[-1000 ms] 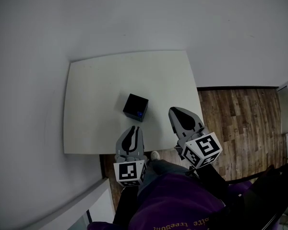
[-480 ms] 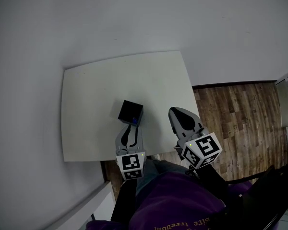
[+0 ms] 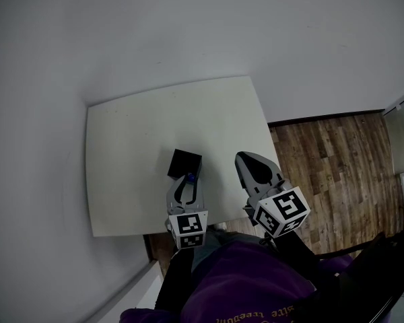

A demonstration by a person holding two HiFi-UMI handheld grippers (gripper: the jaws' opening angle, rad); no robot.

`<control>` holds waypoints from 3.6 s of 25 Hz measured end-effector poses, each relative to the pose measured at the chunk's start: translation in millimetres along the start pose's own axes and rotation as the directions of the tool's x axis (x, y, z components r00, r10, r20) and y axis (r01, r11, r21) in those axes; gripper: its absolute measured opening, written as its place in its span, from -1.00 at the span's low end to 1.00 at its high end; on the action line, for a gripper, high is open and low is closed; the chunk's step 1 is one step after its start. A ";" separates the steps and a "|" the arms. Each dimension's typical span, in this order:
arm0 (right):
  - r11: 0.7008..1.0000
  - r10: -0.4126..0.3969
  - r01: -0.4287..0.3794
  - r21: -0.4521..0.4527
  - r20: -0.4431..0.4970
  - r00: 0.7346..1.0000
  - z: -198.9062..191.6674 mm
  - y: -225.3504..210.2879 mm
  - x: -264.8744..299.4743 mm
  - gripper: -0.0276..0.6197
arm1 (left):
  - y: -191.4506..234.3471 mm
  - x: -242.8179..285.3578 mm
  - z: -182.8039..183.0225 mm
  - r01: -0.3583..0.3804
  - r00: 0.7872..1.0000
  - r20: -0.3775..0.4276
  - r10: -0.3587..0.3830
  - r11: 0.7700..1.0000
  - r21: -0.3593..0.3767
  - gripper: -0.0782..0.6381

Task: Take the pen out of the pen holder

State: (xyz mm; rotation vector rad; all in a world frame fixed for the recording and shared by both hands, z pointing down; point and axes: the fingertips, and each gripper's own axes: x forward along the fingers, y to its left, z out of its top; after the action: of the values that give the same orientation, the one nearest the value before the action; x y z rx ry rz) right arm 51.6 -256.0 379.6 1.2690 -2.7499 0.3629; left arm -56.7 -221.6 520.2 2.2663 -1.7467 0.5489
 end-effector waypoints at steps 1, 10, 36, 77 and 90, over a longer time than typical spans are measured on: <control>1.000 0.000 0.000 0.000 0.000 1.000 0.1 0.8 1.3 -0.88 | 0.2 1.3 -1.8 0.001 1.000 -0.004 -0.001 1.000 0.002 -0.46; 1.000 -0.012 0.012 -0.003 0.005 1.000 2.4 1.4 7.3 -0.88 | 1.0 8.0 -6.8 0.015 1.000 -0.007 -0.015 1.000 0.014 -0.50; 1.000 -0.030 0.030 0.010 0.020 0.999 4.1 7.0 9.4 -0.88 | 27.7 -6.9 23.8 -0.026 0.997 0.072 0.031 0.998 -0.064 -0.58; 1.000 0.022 -0.022 0.009 0.015 1.000 2.2 32.4 35.6 -0.88 | 65.4 -50.8 91.4 0.000 0.967 0.250 0.044 0.985 -0.172 -0.58; 0.999 0.052 -0.052 0.005 0.004 0.999 1.0 47.7 45.8 -0.88 | 83.8 -75.2 106.6 -0.002 0.948 0.310 0.078 0.971 -0.238 -0.58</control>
State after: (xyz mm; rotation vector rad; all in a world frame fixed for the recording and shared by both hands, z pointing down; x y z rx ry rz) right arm -14.4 -260.1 378.5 1.2028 -2.7916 0.3721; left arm -137.5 -220.3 387.9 2.2469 -1.8880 -0.0258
